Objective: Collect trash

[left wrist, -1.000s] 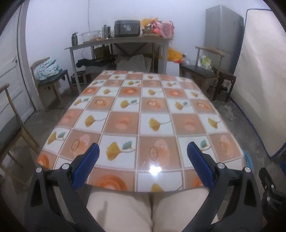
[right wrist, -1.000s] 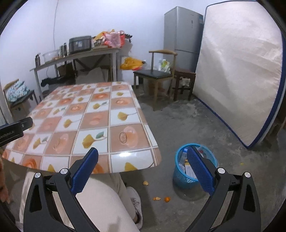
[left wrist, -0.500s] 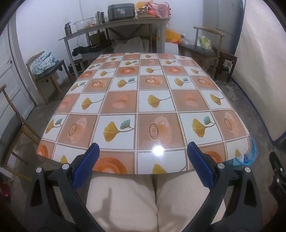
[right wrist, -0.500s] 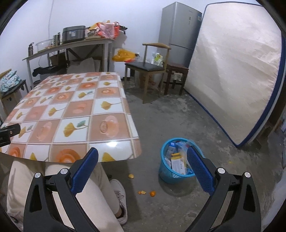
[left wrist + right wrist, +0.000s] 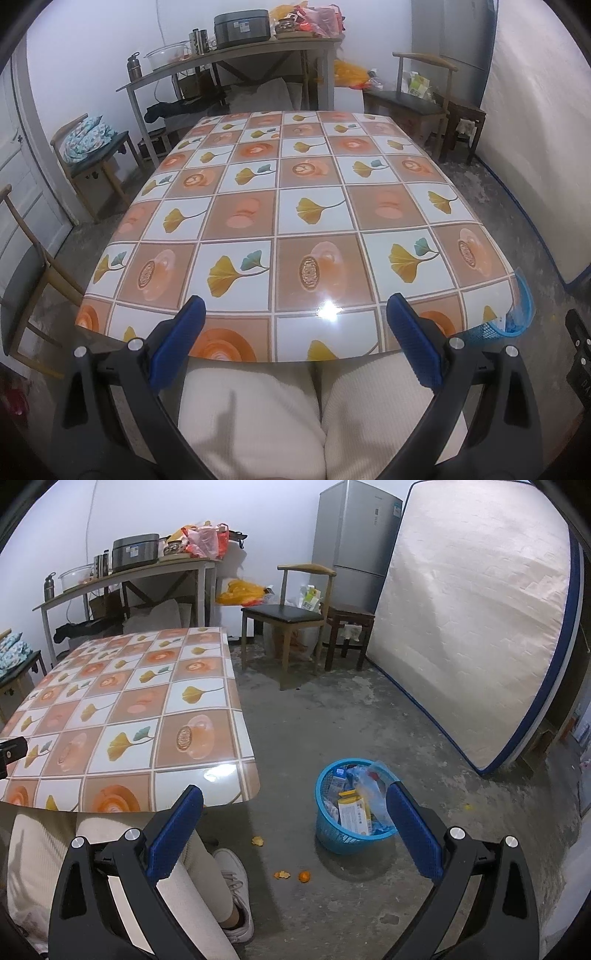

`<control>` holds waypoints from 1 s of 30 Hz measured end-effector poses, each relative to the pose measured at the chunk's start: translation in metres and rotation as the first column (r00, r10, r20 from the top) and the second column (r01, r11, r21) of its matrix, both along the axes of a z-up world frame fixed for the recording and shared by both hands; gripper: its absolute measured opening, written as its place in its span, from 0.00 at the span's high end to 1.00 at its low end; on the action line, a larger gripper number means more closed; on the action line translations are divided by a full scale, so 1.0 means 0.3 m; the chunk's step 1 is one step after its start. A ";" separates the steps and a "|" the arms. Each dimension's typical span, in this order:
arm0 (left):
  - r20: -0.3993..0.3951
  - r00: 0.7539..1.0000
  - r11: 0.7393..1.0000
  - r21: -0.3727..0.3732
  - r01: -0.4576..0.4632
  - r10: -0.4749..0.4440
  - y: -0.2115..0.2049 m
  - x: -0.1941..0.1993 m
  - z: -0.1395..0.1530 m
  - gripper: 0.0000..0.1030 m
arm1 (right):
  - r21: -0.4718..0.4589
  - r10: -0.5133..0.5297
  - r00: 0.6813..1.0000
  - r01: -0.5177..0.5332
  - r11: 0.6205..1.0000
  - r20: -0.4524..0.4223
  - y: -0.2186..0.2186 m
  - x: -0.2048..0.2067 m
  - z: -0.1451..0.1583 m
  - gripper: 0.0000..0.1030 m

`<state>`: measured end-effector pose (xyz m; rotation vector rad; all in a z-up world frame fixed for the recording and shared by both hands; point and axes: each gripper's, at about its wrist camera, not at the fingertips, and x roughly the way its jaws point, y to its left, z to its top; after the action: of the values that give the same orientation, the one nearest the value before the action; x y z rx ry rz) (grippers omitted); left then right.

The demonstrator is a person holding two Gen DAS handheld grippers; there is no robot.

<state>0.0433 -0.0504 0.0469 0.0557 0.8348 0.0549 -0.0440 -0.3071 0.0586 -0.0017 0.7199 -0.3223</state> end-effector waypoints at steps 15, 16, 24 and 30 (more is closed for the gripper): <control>0.042 0.993 0.994 -0.001 0.109 -0.109 -0.057 -0.035 0.025 0.08 | 0.003 0.018 1.000 -0.018 1.000 0.003 0.005 -0.001 -0.002 0.06; 0.044 0.993 0.994 -0.002 0.112 -0.112 -0.059 -0.036 0.027 0.08 | 0.003 0.019 1.000 -0.019 1.000 0.004 0.006 -0.001 0.000 0.06; 0.048 0.989 0.990 -0.011 0.139 -0.138 -0.070 -0.044 0.030 0.08 | 0.000 0.015 1.000 -0.015 1.000 0.009 0.004 -0.005 0.006 0.06; 0.046 0.989 0.990 -0.011 0.138 -0.137 -0.074 -0.042 0.028 0.08 | -0.003 0.019 1.000 -0.019 1.000 0.011 0.005 -0.006 0.007 0.06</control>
<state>0.0307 -0.0727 0.0552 0.0981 0.7841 -0.0798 -0.0459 -0.3055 0.0606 -0.0090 0.7078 -0.3048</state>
